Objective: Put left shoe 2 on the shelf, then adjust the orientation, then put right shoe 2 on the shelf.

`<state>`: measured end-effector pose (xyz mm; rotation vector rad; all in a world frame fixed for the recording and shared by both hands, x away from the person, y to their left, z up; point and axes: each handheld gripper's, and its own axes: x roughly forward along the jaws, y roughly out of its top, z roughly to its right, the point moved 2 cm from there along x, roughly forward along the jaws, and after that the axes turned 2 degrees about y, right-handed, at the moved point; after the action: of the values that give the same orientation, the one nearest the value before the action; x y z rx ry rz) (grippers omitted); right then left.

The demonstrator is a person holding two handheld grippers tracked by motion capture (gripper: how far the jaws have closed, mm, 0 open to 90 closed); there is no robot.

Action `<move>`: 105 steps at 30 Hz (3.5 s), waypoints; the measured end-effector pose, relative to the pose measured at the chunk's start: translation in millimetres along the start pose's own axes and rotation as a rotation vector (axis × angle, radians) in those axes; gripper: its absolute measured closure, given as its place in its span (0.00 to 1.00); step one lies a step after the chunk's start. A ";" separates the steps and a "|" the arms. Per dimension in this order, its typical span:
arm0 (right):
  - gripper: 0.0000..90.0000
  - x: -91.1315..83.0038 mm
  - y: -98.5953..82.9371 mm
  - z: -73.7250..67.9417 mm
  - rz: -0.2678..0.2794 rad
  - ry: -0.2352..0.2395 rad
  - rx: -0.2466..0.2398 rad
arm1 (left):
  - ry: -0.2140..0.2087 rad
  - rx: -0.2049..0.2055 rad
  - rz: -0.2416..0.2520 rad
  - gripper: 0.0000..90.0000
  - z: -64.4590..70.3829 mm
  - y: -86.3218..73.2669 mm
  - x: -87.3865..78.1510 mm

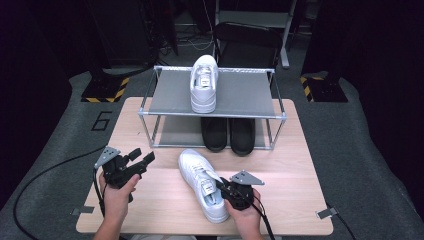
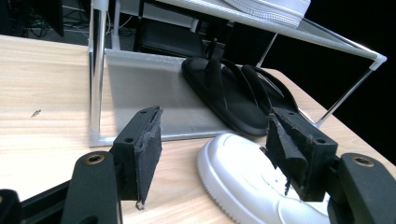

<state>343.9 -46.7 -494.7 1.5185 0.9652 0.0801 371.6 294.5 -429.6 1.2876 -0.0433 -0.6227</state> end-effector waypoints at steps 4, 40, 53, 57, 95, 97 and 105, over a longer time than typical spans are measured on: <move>0.87 -6.7 -1.2 7.8 0.009 -0.031 0.012 | -0.002 -0.001 0.002 0.40 -0.4 -0.8 -0.8; 0.70 -6.6 -0.7 34.4 -0.117 0.114 -0.008 | 0.003 -0.031 0.003 0.40 -5.1 -3.8 -1.0; 0.83 -8.8 0.1 31.1 -0.134 0.055 0.004 | 0.005 -0.041 0.000 0.40 -7.8 -3.2 -0.9; 0.86 -9.0 0.7 28.1 -0.125 0.020 0.005 | 0.005 -0.042 -0.003 0.40 -9.5 -3.1 -0.9; 0.92 -103.4 33.3 13.1 0.344 0.009 0.081 | 0.032 -0.062 0.008 0.40 -16.7 -6.1 -10.8; 0.92 -112.4 39.0 14.0 0.376 0.008 0.084 | 0.032 -0.058 0.004 0.40 -15.9 -6.0 -11.2; 0.92 -134.8 73.0 23.5 0.439 -0.054 0.071 | 0.029 -0.055 0.013 0.40 -17.5 -6.7 -13.9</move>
<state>307.6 -136.9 -373.8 1.7685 0.5833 0.3190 363.6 315.3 -436.7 1.2418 -0.0103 -0.5896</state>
